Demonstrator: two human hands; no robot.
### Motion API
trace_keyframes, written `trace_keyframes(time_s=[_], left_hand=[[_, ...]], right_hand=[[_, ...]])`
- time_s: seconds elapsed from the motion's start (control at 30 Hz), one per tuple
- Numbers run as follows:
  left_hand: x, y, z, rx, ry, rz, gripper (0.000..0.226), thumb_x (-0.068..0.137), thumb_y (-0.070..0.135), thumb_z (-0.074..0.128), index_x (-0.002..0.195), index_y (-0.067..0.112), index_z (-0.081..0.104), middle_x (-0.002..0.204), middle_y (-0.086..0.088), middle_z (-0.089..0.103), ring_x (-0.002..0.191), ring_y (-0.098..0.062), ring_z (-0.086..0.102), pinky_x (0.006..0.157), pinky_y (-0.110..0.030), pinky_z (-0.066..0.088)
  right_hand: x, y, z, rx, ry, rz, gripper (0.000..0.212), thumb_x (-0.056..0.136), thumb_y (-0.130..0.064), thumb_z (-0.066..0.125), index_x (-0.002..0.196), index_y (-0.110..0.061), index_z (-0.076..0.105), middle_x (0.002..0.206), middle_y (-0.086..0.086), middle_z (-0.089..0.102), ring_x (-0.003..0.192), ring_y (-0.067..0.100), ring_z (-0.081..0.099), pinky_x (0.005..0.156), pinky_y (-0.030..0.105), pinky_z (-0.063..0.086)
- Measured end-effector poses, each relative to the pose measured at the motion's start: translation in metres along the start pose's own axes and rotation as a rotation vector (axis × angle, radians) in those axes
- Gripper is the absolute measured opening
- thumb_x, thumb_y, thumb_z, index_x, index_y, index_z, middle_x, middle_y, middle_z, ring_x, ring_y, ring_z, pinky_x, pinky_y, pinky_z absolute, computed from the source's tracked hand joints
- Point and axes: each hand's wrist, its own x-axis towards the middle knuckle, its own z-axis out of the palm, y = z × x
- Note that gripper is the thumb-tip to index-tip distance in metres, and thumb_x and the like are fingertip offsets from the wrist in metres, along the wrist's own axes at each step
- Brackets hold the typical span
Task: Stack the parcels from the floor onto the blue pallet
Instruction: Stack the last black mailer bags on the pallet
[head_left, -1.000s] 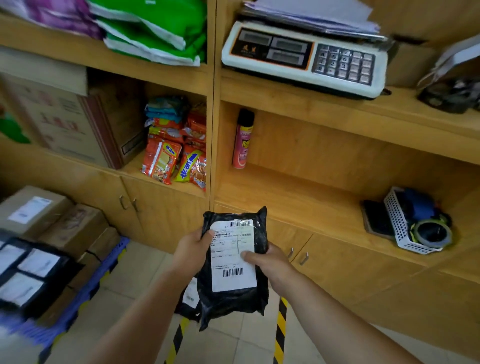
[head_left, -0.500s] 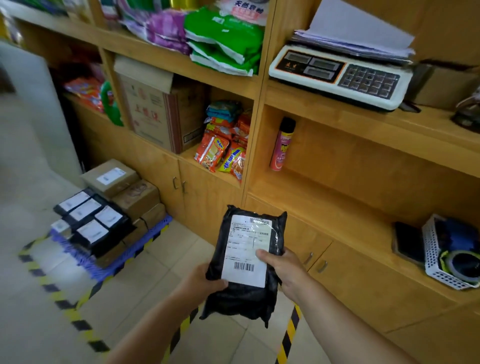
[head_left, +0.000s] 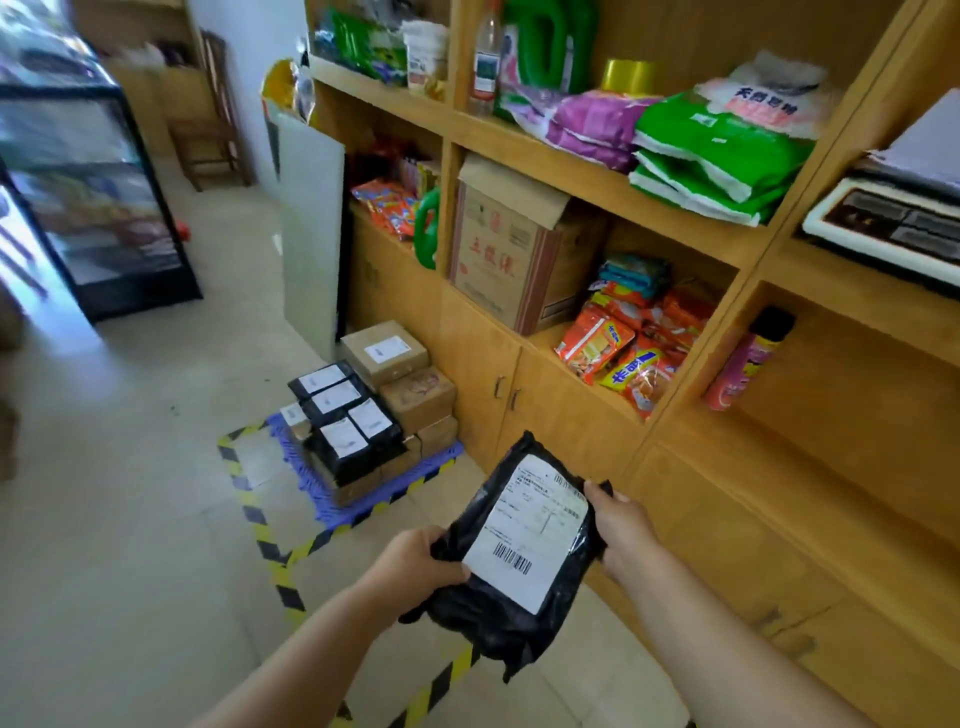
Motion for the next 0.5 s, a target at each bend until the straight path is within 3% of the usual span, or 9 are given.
trace_keyframes(time_s=[0.07, 0.17, 0.27, 0.37, 0.43, 0.5], left_hand=[[-0.004, -0.021, -0.043, -0.007, 0.029, -0.011, 0.019, 0.081, 0.020, 0.070, 0.099, 0.021, 0.063, 0.087, 0.004, 0.070, 0.073, -0.007, 0.066, 0.054, -0.015, 0.048], [-0.005, -0.054, -0.110, -0.022, 0.080, -0.040, 0.026, 0.081, 0.023, 0.072, 0.103, 0.023, 0.059, 0.091, 0.008, 0.067, 0.077, -0.005, 0.064, 0.058, -0.014, 0.047], [-0.007, -0.084, -0.172, -0.039, 0.114, -0.079, 0.032, 0.079, 0.026, 0.073, 0.108, 0.019, 0.062, 0.096, 0.004, 0.069, 0.085, -0.012, 0.066, 0.072, -0.024, 0.054], [-0.011, -0.109, -0.224, -0.082, 0.141, -0.121, 0.029, 0.081, 0.026, 0.072, 0.107, 0.017, 0.063, 0.093, 0.002, 0.070, 0.082, -0.012, 0.068, 0.069, -0.024, 0.055], [-0.013, -0.120, -0.254, -0.115, 0.165, -0.124, 0.024, 0.084, 0.026, 0.069, 0.105, 0.017, 0.064, 0.089, 0.003, 0.070, 0.076, -0.010, 0.067, 0.061, -0.019, 0.052], [-0.013, -0.126, -0.281, -0.138, 0.195, -0.121, 0.014, 0.087, 0.026, 0.066, 0.098, 0.017, 0.066, 0.085, 0.001, 0.070, 0.072, -0.011, 0.067, 0.058, -0.019, 0.051]], right_hand=[[0.000, 0.002, 0.050, 0.011, -0.011, 0.026, 0.027, 0.092, -0.027, 0.061, 0.108, -0.007, 0.055, 0.099, 0.016, 0.067, 0.085, 0.030, 0.065, 0.082, 0.048, 0.054], [0.022, 0.013, 0.126, 0.035, -0.042, 0.028, 0.051, 0.086, -0.033, 0.065, 0.128, -0.008, 0.049, 0.114, 0.017, 0.064, 0.099, 0.036, 0.064, 0.089, 0.058, 0.050], [-0.020, -0.003, 0.207, 0.052, -0.083, 0.065, 0.030, 0.094, -0.022, 0.057, 0.121, -0.010, 0.049, 0.114, 0.021, 0.062, 0.098, 0.035, 0.062, 0.091, 0.056, 0.049], [-0.035, -0.006, 0.267, 0.122, -0.102, 0.067, 0.038, 0.098, -0.014, 0.050, 0.134, -0.004, 0.041, 0.121, 0.025, 0.058, 0.092, 0.033, 0.058, 0.093, 0.056, 0.047], [-0.038, -0.006, 0.301, 0.154, -0.115, 0.098, 0.040, 0.099, -0.015, 0.048, 0.136, -0.003, 0.039, 0.120, 0.024, 0.058, 0.086, 0.032, 0.059, 0.087, 0.056, 0.049], [-0.036, -0.007, 0.331, 0.173, -0.116, 0.143, 0.040, 0.099, -0.021, 0.048, 0.136, -0.008, 0.042, 0.118, 0.022, 0.061, 0.080, 0.032, 0.063, 0.070, 0.050, 0.055]])
